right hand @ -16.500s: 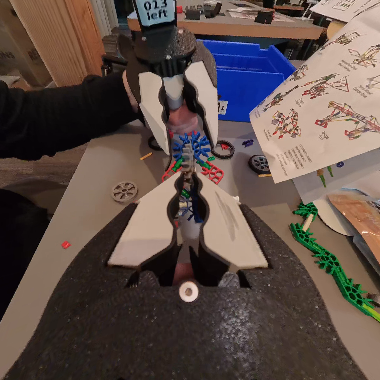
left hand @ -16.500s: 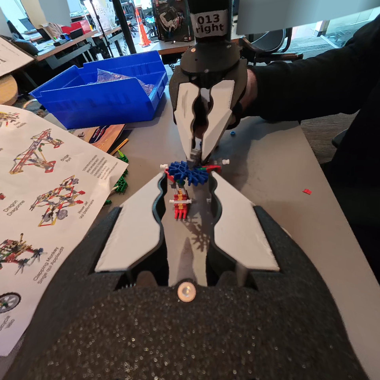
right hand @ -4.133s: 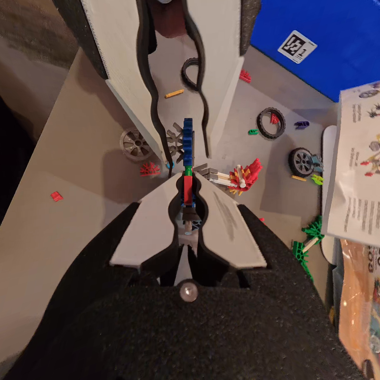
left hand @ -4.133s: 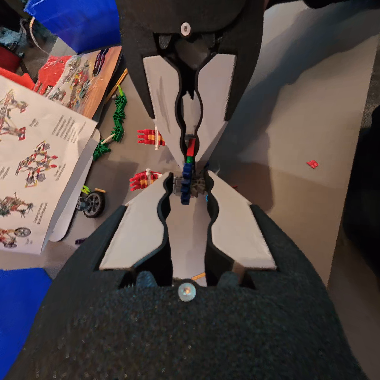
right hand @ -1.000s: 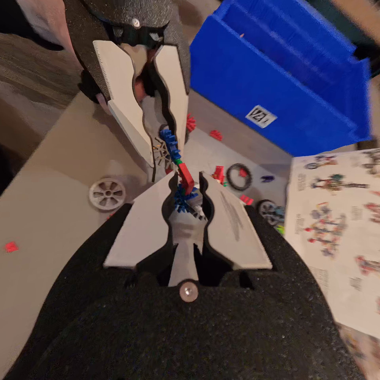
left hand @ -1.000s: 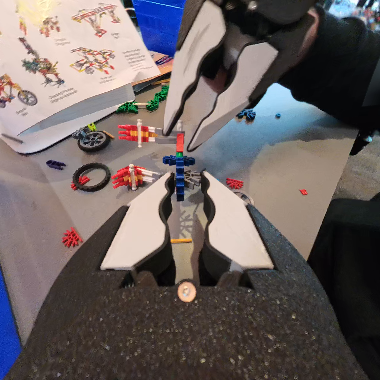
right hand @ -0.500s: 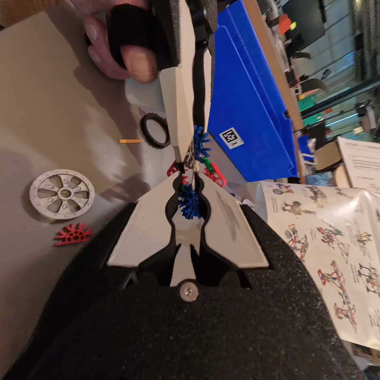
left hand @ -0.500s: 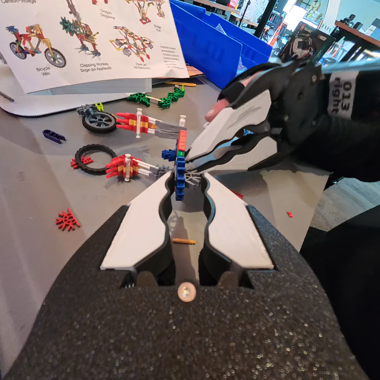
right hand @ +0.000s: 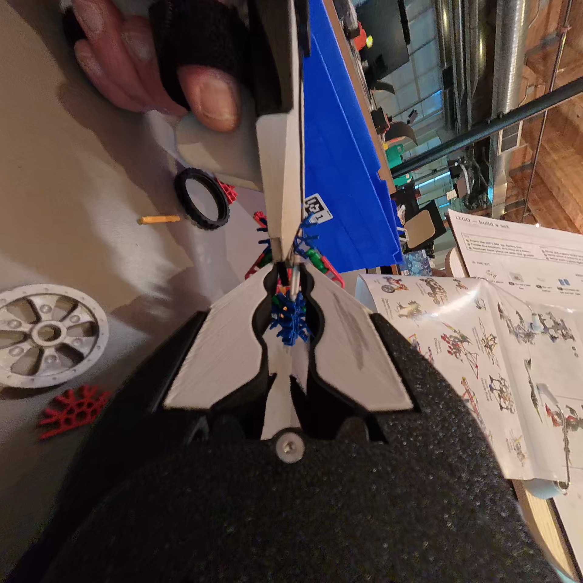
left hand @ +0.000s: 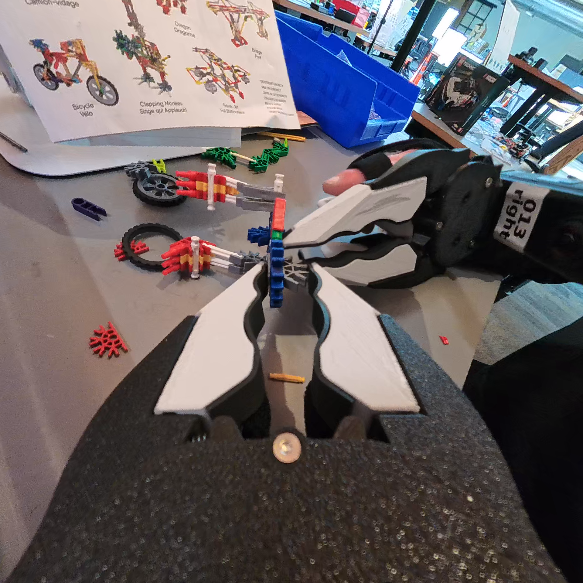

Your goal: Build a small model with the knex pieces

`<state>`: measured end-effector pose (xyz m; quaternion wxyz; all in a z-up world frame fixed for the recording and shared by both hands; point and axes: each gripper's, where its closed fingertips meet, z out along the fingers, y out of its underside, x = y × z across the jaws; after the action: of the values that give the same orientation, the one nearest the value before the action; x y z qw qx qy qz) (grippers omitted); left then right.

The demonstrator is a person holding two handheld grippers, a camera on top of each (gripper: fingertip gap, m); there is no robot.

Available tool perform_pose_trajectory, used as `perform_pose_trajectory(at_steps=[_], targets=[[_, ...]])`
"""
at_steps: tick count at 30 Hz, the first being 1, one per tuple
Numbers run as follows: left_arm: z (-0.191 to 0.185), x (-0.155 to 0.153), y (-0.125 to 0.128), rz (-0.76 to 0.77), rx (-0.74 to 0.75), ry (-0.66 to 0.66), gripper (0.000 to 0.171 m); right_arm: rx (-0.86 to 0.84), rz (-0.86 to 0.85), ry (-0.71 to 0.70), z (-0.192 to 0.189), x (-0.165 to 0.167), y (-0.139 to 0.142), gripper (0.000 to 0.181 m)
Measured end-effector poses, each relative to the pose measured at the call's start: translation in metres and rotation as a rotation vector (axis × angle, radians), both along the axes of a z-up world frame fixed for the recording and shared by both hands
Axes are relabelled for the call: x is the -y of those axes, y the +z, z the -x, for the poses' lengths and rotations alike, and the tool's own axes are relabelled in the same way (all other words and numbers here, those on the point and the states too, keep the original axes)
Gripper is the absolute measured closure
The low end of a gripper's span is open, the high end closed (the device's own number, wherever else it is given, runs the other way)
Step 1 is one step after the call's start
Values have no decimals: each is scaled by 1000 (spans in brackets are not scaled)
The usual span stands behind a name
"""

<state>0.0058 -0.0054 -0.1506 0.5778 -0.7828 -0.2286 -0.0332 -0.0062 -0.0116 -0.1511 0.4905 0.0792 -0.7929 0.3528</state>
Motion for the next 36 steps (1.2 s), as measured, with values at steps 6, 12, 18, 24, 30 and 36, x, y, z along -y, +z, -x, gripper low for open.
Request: perform_pose_trajectory(at_steps=[6, 12, 18, 24, 30, 36], targets=[[2, 0, -2, 13, 6, 8, 150, 36, 41, -16, 3, 1, -3, 169], [3, -2, -3, 30, -17, 13, 151, 119, 44, 13, 3, 0, -6, 169], [2, -2, -4, 40, -25, 18, 152, 156, 22, 57, 2, 0, -8, 172], [2, -2, -5, 37, -15, 28, 152, 149, -44, 77, 2, 0, -9, 173], [0, -3, -6, 46, -13, 24, 153, 113, -113, 81, 0, 0, -10, 174], [-2, -3, -7, 51, -6, 24, 154, 109, -172, 89, -2, 0, -12, 174]])
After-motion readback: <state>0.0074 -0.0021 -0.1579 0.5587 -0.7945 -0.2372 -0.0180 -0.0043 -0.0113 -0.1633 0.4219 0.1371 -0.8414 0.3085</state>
